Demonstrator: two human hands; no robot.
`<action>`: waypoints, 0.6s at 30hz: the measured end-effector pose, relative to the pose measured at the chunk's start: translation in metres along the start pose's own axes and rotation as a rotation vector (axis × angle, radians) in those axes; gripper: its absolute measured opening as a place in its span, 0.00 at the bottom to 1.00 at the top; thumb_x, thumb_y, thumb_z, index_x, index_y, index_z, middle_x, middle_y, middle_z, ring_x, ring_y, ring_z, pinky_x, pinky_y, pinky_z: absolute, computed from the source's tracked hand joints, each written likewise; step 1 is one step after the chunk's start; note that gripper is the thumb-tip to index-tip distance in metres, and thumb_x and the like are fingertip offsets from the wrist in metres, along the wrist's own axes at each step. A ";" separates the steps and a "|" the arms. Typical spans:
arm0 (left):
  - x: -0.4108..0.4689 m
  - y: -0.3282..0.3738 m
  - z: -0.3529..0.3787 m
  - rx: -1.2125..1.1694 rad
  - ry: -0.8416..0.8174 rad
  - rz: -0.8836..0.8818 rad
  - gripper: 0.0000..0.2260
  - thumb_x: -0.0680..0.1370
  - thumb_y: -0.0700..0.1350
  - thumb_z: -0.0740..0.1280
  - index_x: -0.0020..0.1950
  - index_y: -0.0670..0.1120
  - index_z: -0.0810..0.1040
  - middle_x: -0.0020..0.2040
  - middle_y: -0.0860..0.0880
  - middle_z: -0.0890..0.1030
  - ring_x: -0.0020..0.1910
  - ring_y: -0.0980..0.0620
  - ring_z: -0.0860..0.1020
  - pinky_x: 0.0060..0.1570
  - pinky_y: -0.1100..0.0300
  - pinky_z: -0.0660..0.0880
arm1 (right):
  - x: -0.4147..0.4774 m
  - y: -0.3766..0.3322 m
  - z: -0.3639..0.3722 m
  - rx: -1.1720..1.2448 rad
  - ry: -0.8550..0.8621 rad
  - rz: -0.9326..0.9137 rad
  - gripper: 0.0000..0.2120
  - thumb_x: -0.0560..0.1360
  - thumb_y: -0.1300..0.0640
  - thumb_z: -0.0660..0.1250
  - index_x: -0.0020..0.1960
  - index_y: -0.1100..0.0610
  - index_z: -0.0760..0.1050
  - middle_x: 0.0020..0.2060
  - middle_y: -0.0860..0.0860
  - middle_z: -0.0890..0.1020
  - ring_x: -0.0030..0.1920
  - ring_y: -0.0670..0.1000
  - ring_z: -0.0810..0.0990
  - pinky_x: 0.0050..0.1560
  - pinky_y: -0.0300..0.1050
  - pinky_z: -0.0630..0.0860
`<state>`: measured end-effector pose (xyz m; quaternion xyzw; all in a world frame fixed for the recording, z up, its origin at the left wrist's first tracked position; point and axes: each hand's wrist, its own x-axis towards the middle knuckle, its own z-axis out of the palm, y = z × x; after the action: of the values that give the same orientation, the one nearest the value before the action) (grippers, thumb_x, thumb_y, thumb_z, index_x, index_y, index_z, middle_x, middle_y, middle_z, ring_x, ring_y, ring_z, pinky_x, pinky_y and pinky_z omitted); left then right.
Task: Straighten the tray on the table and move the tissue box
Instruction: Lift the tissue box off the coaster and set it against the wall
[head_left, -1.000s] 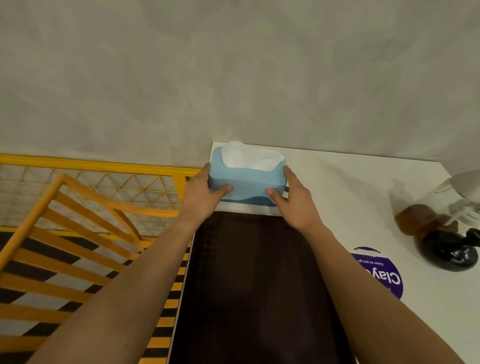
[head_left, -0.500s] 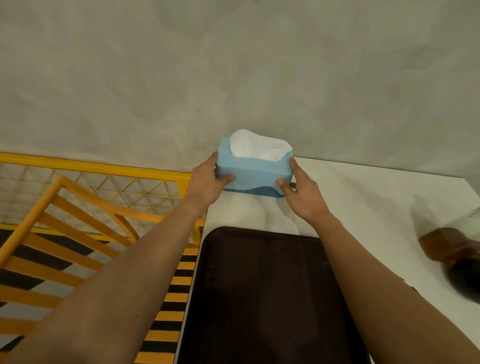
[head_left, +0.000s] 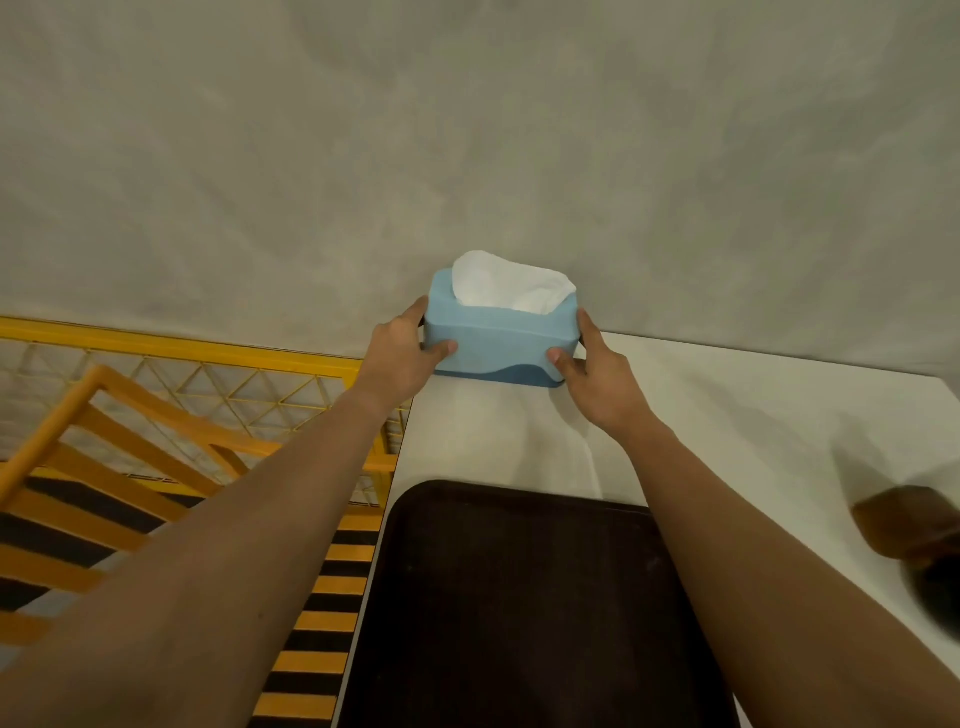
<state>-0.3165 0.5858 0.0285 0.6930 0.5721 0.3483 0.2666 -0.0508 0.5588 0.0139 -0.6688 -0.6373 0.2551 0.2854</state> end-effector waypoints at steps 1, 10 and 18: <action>0.001 0.000 0.000 0.006 0.002 0.001 0.25 0.78 0.46 0.72 0.75 0.47 0.71 0.62 0.45 0.81 0.58 0.43 0.80 0.52 0.61 0.75 | 0.002 0.000 0.000 -0.005 -0.001 -0.002 0.35 0.83 0.39 0.57 0.83 0.49 0.47 0.67 0.57 0.77 0.61 0.59 0.79 0.55 0.44 0.71; 0.010 -0.002 -0.002 0.028 -0.023 -0.005 0.25 0.79 0.46 0.72 0.75 0.47 0.71 0.64 0.44 0.81 0.64 0.44 0.77 0.59 0.56 0.73 | 0.009 0.000 0.001 -0.042 -0.002 -0.011 0.35 0.83 0.39 0.57 0.83 0.49 0.46 0.65 0.58 0.78 0.59 0.58 0.79 0.55 0.46 0.72; 0.011 -0.002 0.000 0.062 -0.026 -0.021 0.26 0.79 0.47 0.71 0.76 0.47 0.69 0.64 0.43 0.81 0.64 0.42 0.76 0.59 0.53 0.74 | 0.008 -0.004 0.002 -0.072 -0.004 -0.001 0.34 0.83 0.40 0.56 0.83 0.49 0.45 0.64 0.58 0.78 0.51 0.51 0.75 0.52 0.44 0.71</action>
<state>-0.3161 0.5971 0.0290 0.6992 0.5864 0.3188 0.2561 -0.0545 0.5672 0.0160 -0.6779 -0.6468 0.2332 0.2602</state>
